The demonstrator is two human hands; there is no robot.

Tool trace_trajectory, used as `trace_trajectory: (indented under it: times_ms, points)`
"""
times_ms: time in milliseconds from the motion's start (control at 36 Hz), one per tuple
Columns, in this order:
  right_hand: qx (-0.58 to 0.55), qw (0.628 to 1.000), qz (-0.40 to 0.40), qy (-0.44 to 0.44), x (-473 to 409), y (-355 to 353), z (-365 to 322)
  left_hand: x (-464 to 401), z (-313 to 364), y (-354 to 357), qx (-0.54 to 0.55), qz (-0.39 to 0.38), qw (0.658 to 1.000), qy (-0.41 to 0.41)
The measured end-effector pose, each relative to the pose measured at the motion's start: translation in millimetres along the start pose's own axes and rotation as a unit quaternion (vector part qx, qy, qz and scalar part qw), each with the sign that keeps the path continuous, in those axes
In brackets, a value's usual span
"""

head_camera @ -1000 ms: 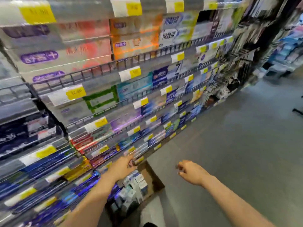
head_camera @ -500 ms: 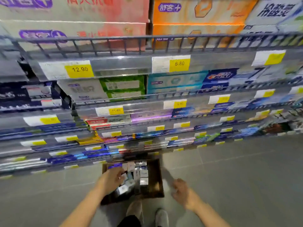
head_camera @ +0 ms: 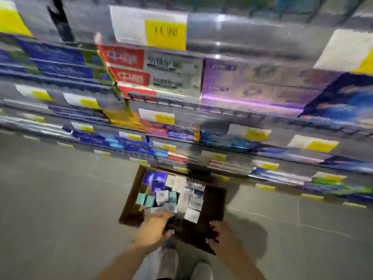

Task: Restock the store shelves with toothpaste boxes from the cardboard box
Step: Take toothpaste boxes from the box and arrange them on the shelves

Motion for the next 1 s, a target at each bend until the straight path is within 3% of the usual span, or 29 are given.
trace_trajectory:
  times_ms: [111, 389, 694, 1000]
  points:
    - [0.020, 0.999, 0.016, 0.019, -66.3, 20.1, 28.5, -79.6, -5.9, 29.5, -0.102, 0.000, 0.995, 0.018]
    - [0.083, 0.996, 0.034, 0.012, -144.7, 68.3, 64.4, -173.5, -30.8, 71.4, -0.112, 0.096, 0.985, 0.093]
    - [0.137, 0.989, 0.036, 0.029, -170.2, 80.1, 69.9, -196.5, -37.1, 66.3, -0.070, 0.116, 0.989, 0.066]
    - [-0.002, 0.996, 0.064, 0.059, -87.9, 47.4, 51.0, -114.7, -21.3, 53.5, -0.123, 0.027, 0.991, 0.044]
Point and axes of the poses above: each hand's wrist, its own x-axis away from the middle knuckle, its own y-axis out of the palm, z = x × y, the point moved 8 cm from there along -x, towards the middle knuckle, and after that the axes turned 13 degrees about -z, right-handed, at the moved point
